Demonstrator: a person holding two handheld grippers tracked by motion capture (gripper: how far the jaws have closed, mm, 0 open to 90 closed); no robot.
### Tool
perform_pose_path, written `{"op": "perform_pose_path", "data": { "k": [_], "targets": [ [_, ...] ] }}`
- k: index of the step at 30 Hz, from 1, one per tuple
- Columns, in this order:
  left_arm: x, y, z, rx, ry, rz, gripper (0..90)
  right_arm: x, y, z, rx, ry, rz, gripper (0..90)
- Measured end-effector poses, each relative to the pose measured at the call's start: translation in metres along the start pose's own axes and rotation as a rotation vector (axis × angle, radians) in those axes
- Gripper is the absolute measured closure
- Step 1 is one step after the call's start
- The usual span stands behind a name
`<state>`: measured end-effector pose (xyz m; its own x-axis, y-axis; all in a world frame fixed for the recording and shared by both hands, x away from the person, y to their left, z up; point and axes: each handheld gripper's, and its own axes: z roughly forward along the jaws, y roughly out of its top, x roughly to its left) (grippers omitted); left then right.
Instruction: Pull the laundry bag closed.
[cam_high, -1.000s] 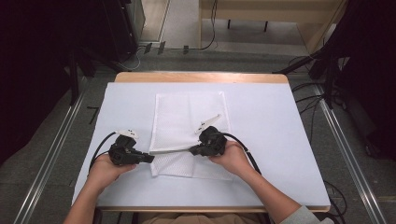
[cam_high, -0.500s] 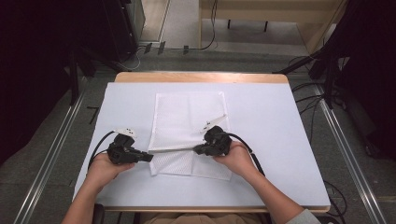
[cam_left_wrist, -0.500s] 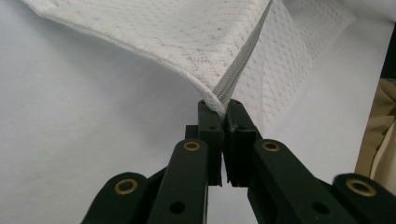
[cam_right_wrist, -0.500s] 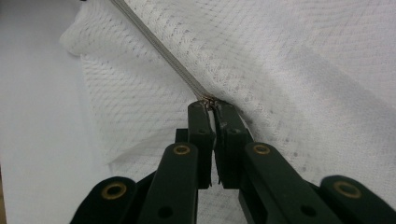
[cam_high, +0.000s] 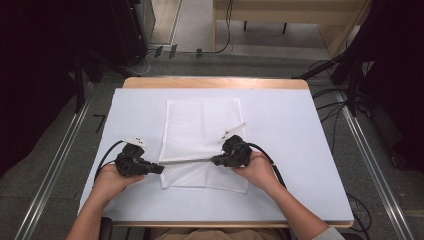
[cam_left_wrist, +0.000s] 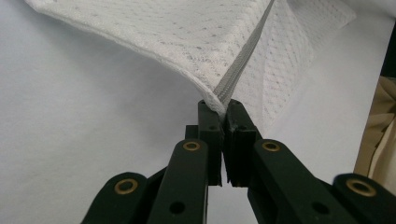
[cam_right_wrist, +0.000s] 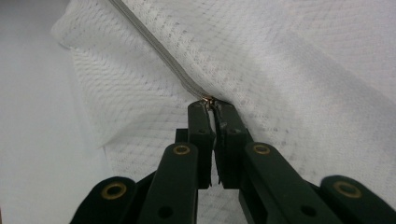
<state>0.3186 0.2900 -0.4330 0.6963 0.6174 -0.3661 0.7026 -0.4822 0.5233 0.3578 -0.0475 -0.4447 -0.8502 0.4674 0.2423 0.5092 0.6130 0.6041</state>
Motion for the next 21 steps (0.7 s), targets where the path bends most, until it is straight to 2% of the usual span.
{"op": "perform_pose_path", "data": {
  "k": [7,12,21],
  "targets": [
    [0.0,0.0,0.001,0.006,-0.002,-0.001,87.6,-0.005,-0.006,-0.005,0.002,-0.007,0.019,87.7],
    [0.0,0.0,0.001,0.008,-0.006,-0.003,87.6,-0.007,-0.01,-0.008,0.002,-0.008,0.011,87.7],
    [0.0,0.0,0.001,0.011,-0.006,-0.002,87.5,-0.012,-0.016,-0.016,-0.001,-0.021,0.028,87.6]
  ]
}}
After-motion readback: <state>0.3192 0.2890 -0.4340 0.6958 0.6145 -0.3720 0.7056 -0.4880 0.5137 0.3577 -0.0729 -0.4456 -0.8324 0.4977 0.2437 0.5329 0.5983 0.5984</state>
